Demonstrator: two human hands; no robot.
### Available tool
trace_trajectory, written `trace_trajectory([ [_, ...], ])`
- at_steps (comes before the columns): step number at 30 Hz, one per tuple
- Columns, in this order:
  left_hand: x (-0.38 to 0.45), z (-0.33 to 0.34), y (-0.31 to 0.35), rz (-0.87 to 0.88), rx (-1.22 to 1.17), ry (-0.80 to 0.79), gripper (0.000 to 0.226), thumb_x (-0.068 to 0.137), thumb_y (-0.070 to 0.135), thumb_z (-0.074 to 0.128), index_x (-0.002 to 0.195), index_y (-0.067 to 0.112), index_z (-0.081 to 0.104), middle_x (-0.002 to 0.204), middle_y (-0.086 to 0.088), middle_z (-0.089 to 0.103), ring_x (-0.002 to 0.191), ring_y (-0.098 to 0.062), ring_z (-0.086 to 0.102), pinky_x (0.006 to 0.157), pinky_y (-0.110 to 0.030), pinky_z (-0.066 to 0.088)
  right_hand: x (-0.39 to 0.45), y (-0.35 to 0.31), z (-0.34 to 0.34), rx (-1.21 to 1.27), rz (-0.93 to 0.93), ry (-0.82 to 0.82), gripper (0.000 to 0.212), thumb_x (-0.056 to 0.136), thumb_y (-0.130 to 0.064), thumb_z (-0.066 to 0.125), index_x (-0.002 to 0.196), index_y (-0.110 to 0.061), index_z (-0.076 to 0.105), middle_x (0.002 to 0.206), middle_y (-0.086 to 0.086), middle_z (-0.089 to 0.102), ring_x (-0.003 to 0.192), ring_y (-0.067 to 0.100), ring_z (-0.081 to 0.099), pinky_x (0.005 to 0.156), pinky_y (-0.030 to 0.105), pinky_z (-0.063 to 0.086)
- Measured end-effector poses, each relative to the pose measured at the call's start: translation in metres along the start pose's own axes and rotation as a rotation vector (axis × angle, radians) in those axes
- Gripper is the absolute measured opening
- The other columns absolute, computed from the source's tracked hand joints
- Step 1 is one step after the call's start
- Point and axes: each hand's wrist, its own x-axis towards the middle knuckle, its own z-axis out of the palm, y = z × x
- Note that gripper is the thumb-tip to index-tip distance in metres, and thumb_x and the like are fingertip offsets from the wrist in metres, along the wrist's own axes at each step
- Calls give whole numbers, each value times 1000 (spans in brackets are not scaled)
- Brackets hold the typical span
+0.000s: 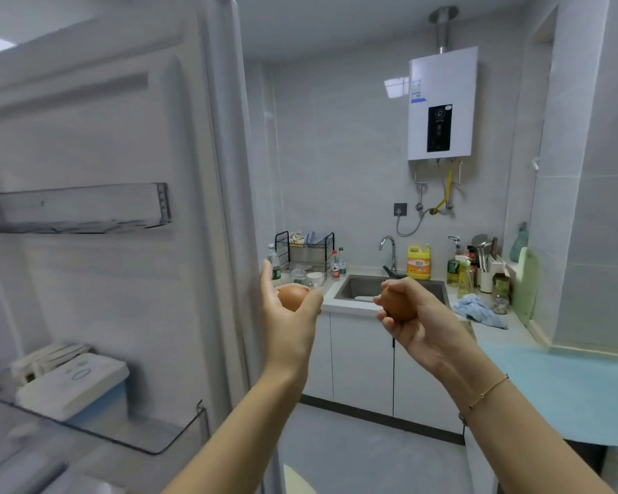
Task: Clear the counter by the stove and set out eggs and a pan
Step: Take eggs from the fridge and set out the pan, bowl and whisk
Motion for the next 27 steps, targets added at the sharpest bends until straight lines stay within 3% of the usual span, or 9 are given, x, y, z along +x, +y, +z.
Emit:
trace_trajectory([
  [2, -12, -4, -2, 11, -110, 56, 71, 86, 6, 65, 142, 34, 30, 89, 19, 52, 81, 15, 57, 79, -16, 43, -5, 3, 5, -12, -52, -23, 6, 89, -10, 59, 87, -4, 59, 83, 14, 56, 58, 19, 51, 43, 16, 47],
  [4, -20, -9, -3, -48, -222, 58, 50, 86, 13, 67, 124, 35, 45, 110, 2, 56, 98, -8, 60, 79, -20, 46, -9, 5, 13, -2, -76, -51, 6, 89, -10, 59, 87, -4, 58, 83, 14, 55, 57, 19, 51, 43, 17, 46],
  [6, -27, -16, -3, -119, -279, 38, 25, 88, 20, 66, 110, 25, 56, 104, -8, 59, 89, -15, 60, 73, -21, 50, -12, 10, 24, 14, -55, -95, 7, 89, -10, 59, 91, -4, 57, 84, 15, 55, 57, 18, 51, 43, 17, 46],
  [8, -32, -29, 0, -143, -321, 100, 9, 91, 25, 62, 97, 19, 60, 87, -4, 59, 77, -9, 59, 67, -19, 51, -15, 18, 37, 18, -5, -152, 10, 88, -11, 59, 95, -4, 56, 84, 14, 54, 54, 17, 52, 43, 17, 46],
  [14, -29, -97, 10, -170, -432, 431, 25, 94, 28, 57, 73, 16, 57, 55, 6, 59, 54, -6, 56, 64, -22, 49, -22, 56, 80, -45, 138, -293, 5, 88, -8, 57, 92, -5, 57, 81, 14, 55, 54, 18, 50, 41, 18, 44],
  [20, -33, -166, 23, -89, -426, 595, 27, 91, 27, 62, 68, 14, 59, 61, 2, 60, 59, -10, 57, 51, -20, 48, -33, 106, 139, -120, 269, -447, 4, 89, -8, 58, 86, -5, 58, 78, 13, 56, 53, 18, 49, 41, 19, 42],
  [24, -29, -220, 42, -63, -532, 438, 24, 86, 25, 65, 65, 16, 59, 63, 1, 58, 56, -10, 54, 46, -19, 44, -37, 140, 181, -177, 347, -571, 11, 89, -12, 60, 93, -3, 57, 79, 13, 56, 43, 14, 51, 36, 17, 40],
  [27, -23, -266, 52, -41, -497, 349, 20, 84, 26, 63, 67, 16, 59, 67, 0, 55, 57, -11, 51, 45, -18, 40, -38, 167, 220, -174, 389, -628, 9, 88, -11, 60, 93, -3, 58, 80, 12, 58, 50, 16, 53, 42, 19, 44],
])
